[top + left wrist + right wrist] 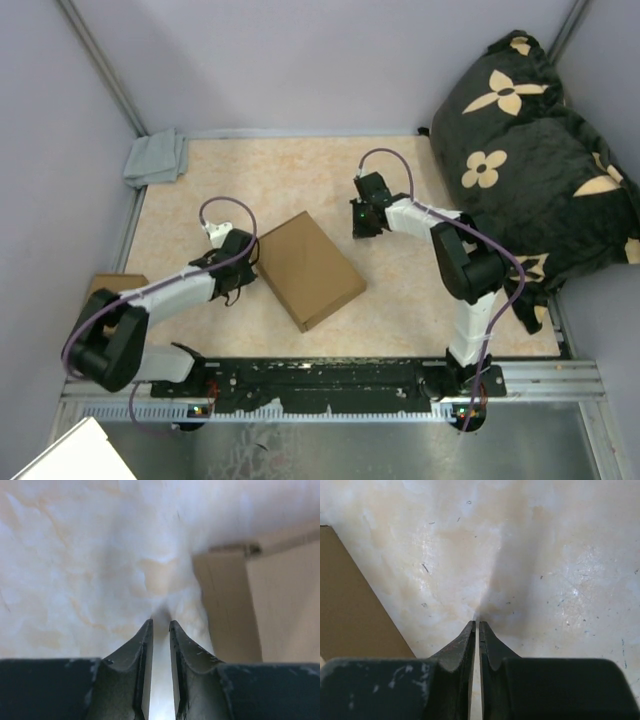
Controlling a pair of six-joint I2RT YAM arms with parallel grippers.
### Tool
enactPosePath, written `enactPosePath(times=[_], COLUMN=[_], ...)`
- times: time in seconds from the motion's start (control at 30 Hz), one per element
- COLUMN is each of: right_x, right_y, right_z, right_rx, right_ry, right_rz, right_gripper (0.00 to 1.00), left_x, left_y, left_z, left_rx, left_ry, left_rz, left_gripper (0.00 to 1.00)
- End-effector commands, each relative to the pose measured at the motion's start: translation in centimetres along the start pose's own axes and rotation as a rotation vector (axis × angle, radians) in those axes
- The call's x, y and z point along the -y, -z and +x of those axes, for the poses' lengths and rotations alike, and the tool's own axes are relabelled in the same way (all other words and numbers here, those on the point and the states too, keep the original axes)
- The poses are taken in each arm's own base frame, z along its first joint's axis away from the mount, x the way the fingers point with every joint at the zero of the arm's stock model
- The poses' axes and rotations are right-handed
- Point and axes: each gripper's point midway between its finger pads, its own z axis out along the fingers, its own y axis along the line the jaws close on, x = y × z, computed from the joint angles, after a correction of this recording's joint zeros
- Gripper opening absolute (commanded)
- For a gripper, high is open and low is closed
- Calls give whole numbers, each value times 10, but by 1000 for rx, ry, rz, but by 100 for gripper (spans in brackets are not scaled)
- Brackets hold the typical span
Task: Fold the paper box
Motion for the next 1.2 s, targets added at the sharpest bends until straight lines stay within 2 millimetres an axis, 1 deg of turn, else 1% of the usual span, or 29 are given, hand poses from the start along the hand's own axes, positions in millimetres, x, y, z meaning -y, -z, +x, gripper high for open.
enactPosePath(times=[0.0,0.07,0.1,0.17,0.2,0.27,0.3,0.37,0.47,0.53,0.6,0.67,0.7,0.77,0.8,0.87,0.93,1.0,1.07,1.1,1.13,1.17], right_x=[-15,-31,-44,-78,-99,-142,-152,-159,-158,-164,-176,-191,-204,-220,-225,-225,-217,-202,-181,-170,-157,-143], right_y=[7,4,3,7,12,24,28,28,19,15,10,7,12,13,14,15,19,29,44,67,76,90], right_z=[-31,-32,-30,-20,-14,3,3,-3,-19,-29,-39,-52,-66,-77,-84,-99,-123,-149,-172,-188,-192,-197], right_rx=[78,55,33,-1,-14,-45,-43,-26,-1,5,6,12,38,44,59,99,174,256,336,405,446,492], right_ry=[21,52,83,175,236,332,344,330,312,308,311,319,334,362,371,381,366,317,250,213,179,147], right_rz=[-20,-99,-162,-279,-350,-500,-533,-542,-498,-511,-543,-588,-626,-701,-713,-690,-641,-585,-530,-507,-480,-456], right_gripper=[8,8,8,9,10,11,12,12,11,11,11,11,11,12,12,14,16,20,26,29,29,30], left_x=[-12,-3,7,32,48,73,81,82,72,67,67,71,74,79,80,78,73,66,61,59,58,58], left_y=[-22,-29,-31,-32,-31,-29,-26,-21,-10,1,12,21,25,34,37,45,51,57,62,64,66,68], left_z=[-8,-12,-15,-18,-19,-16,-16,-18,-27,-35,-40,-42,-42,-42,-42,-44,-48,-53,-56,-58,-59,-59], left_rx=[-17,-17,-21,-46,-62,-89,-93,-86,-35,3,22,24,17,-3,-9,-7,14,45,66,76,81,82], left_ry=[33,39,42,47,52,57,62,82,94,106,115,124,126,132,133,134,135,123,111,106,102,101], left_rz=[-133,-118,-81,18,89,207,245,262,245,249,277,315,337,371,378,378,374,362,353,351,351,357], left_gripper=[25,25,25,24,24,23,23,23,24,24,25,25,26,26,26,26,26,27,28,28,29,29])
